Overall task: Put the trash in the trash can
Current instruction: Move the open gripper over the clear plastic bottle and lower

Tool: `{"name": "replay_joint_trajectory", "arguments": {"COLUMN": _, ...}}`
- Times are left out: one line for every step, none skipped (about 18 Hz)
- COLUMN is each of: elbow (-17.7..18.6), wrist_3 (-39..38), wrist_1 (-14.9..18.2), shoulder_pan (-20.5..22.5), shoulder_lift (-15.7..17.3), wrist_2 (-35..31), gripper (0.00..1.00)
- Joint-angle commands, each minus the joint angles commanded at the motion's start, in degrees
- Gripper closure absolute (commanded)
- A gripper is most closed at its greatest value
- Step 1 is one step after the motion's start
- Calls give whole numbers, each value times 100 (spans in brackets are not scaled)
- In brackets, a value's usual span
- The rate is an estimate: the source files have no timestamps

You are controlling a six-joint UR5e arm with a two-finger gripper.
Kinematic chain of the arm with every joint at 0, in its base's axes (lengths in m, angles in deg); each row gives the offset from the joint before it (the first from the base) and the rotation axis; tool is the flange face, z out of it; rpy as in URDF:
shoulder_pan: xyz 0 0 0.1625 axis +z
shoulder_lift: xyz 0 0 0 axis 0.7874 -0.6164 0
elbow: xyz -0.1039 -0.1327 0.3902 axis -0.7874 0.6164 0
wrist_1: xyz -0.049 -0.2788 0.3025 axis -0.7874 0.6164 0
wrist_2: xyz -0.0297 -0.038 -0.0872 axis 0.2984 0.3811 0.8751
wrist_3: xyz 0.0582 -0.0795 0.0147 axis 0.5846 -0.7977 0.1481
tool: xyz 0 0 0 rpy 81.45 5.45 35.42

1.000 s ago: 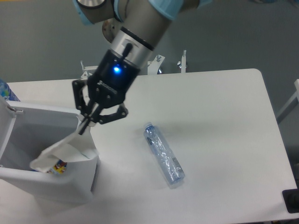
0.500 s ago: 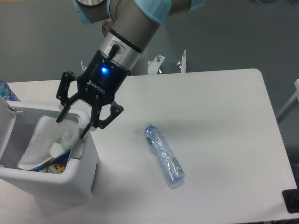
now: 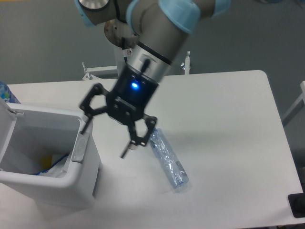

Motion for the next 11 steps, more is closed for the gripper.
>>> {"name": "replay_joint_trajectory", "arguments": {"elbow": 27, "wrist_3": -78, "wrist_1": 35, "shoulder_pan": 99, "shoulder_lift": -72, "wrist_2": -89, "gripper": 0}}
{"name": "replay_joint_trajectory", "arguments": {"elbow": 53, "wrist_3": -157, "wrist_1": 96, "shoulder_pan": 187, "shoulder_lift": -159, "wrist_2": -177, "gripper": 0}}
{"name": "replay_joint_trajectory", "arguments": {"elbow": 45, "wrist_3": -202, "wrist_1": 149, "shoulder_pan": 257, "shoulder_lift": -273, "wrist_2": -239, "gripper": 0}}
{"name": "replay_joint_trajectory", "arguments": {"elbow": 18, "wrist_3": -289, "wrist_1": 184, "shoulder_pan": 293, "shoulder_lift": -405, "wrist_2": -335, "gripper": 0}}
{"name": "replay_joint_trajectory", "arguments": {"elbow": -34, "wrist_3": -421, "wrist_1": 202, "shoulder_pan": 337, "shoulder_lift": -528, "wrist_2": -475, "gripper": 0}}
{"name": "replay_joint_trajectory", "arguments": {"elbow": -96, "wrist_3": -561, "wrist_1": 202, "shoulder_pan": 354, "shoulder_lift": -616, "wrist_2": -616, "gripper": 0}}
{"name": "replay_joint_trajectory", "arguments": {"elbow": -183, "wrist_3": -728, "wrist_1": 220, "shoulder_pan": 355, "shoulder_lift": -695, "wrist_2": -696, "gripper": 0}}
{"name": "replay_joint_trajectory", "arguments": {"elbow": -280, "wrist_3": -912, "wrist_1": 255, "shoulder_pan": 355, "shoulder_lift": -775, "wrist_2": -731, "gripper": 0}}
{"name": "replay_joint_trajectory", "arguments": {"elbow": -403, "wrist_3": -1062, "wrist_1": 342, "shoulder_pan": 355, "shoulder_lift": -862, "wrist_2": -758, "gripper": 0}}
{"name": "replay_joint_trajectory", "arguments": {"elbow": -534, "wrist_3": -1185, "wrist_1": 482, "shoulder_pan": 346, "shoulder_lift": -959, "wrist_2": -801, "gripper": 0}}
{"name": "replay_joint_trajectory", "arguments": {"elbow": -657, "wrist_3": -1256, "wrist_1": 692, "shoulder_pan": 346, "shoulder_lift": -1038, "wrist_2": -863, "gripper": 0}}
